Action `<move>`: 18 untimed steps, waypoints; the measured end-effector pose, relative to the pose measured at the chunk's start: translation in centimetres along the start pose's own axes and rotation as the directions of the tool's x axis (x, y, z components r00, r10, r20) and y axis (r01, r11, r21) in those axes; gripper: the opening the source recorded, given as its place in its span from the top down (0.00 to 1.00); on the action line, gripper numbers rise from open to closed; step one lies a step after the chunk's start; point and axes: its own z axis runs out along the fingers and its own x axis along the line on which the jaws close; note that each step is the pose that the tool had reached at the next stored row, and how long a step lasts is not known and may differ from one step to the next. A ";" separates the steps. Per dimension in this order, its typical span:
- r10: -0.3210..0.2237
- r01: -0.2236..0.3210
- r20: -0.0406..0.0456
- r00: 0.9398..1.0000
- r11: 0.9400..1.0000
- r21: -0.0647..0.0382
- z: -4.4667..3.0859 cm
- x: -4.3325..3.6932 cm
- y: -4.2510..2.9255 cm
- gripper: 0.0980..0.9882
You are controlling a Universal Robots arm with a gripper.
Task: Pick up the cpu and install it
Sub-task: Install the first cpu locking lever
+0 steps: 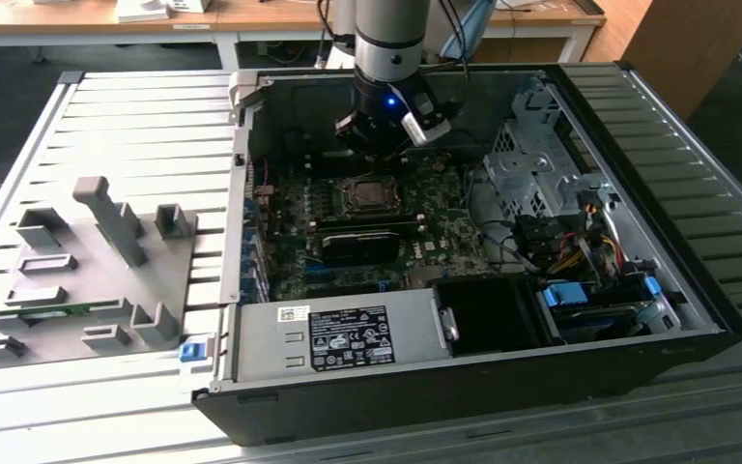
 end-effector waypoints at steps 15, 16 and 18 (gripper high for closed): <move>0.000 0.000 0.000 1.000 1.000 0.000 0.58 -0.23 -0.05 0.99; 0.000 0.000 0.000 1.000 1.000 0.001 0.58 -0.23 -0.05 0.99; 0.000 0.000 -0.001 1.000 1.000 0.007 0.57 -0.23 -0.05 0.99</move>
